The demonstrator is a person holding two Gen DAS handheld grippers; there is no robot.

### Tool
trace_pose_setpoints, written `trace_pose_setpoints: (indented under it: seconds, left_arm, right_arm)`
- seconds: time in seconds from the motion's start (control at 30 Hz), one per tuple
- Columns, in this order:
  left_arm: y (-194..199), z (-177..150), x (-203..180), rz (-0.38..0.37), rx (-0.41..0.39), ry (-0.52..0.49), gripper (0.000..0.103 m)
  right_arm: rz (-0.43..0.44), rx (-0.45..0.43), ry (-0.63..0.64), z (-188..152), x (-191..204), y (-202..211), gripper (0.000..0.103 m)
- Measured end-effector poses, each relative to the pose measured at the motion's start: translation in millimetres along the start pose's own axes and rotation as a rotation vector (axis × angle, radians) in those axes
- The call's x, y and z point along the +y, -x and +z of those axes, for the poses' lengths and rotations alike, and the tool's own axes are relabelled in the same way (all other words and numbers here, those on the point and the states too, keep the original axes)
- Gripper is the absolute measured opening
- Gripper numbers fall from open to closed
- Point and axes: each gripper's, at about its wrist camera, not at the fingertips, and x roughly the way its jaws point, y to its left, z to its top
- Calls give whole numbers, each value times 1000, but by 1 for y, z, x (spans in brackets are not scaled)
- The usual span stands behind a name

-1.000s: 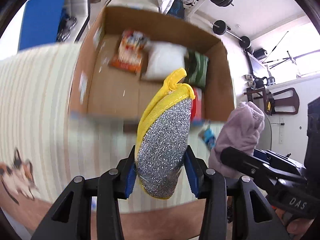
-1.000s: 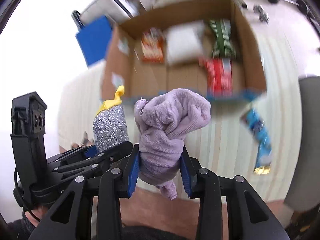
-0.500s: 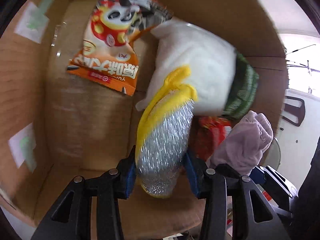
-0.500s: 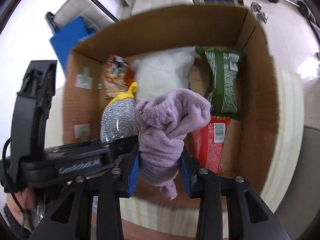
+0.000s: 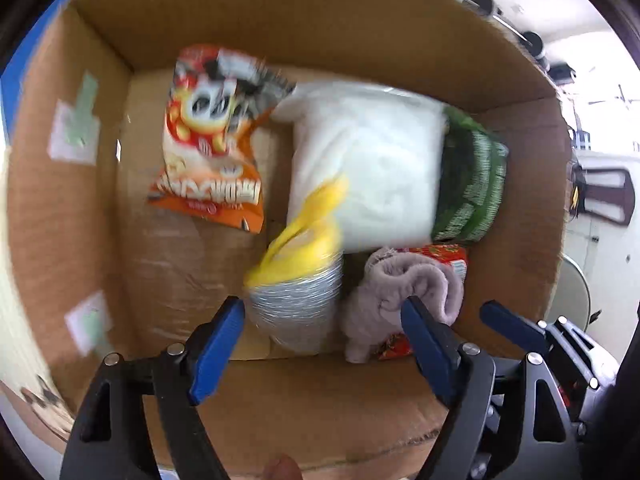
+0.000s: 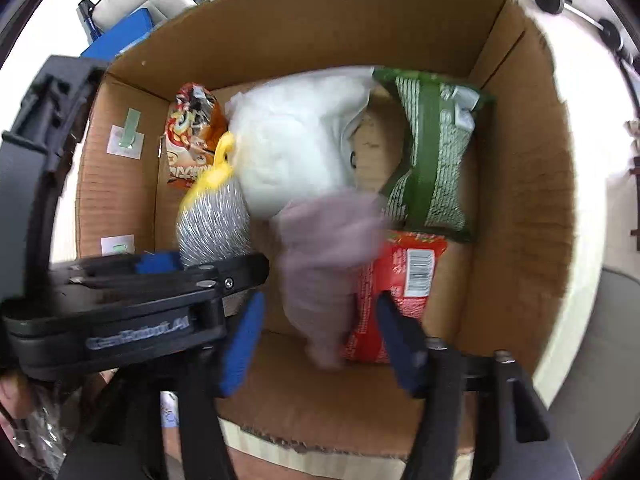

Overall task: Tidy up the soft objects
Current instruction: 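Carry the sponge and cloth into the box and open both tools, then grasp the blue tissue pack with the left tool while the right tool grasps the blue milk stick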

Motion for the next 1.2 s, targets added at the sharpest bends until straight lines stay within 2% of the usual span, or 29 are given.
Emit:
trace_pose_setpoints:
  seconds: [0.13, 0.17, 0.2, 0.27, 0.37, 0.7, 0.8, 0.87, 0.97, 1.0, 1.1, 1.2]
  left_arm:
    - [34, -14, -10, 76, -89, -17, 88]
    - [43, -20, -13, 107, -120, -28, 88]
    - [52, -27, -16, 131, -149, -39, 92]
    - [70, -43, -21, 179, -215, -54, 102]
    - [89, -57, -14, 187, -286, -51, 102]
    - [125, -114, 2, 189, -418, -35, 102]
    - [132, -144, 7, 242, -486, -64, 102]
    - [128, -169, 15, 286, -500, -80, 102]
    - [100, -198, 34, 363, -423, -147, 102]
    - [84, -209, 44, 407, -371, -177, 102]
    - [41, -231, 70, 469, -230, -257, 102]
    - [-9, -256, 97, 521, -72, -350, 102]
  right_arm:
    - [-51, -25, -6, -8, -4, 21, 70]
    - [-68, -35, -11, -11, -5, 27, 75]
    - [-94, -50, -8, -15, -5, 34, 87]
    - [-128, -69, -1, -20, -3, 45, 98]
    - [-153, -114, -4, -32, -1, 65, 103]
    - [-105, -245, -52, -78, 13, 104, 103]
    - [-98, -318, -59, -101, 20, 112, 103]
    - [-95, -344, -61, -120, 24, 111, 103]
    - [-45, -316, -104, -157, 21, 90, 103]
    - [-27, -291, -126, -167, 18, 80, 103]
    - [1, -206, -177, -192, 11, 46, 103]
    - [-9, -131, -181, -212, 14, 15, 103]
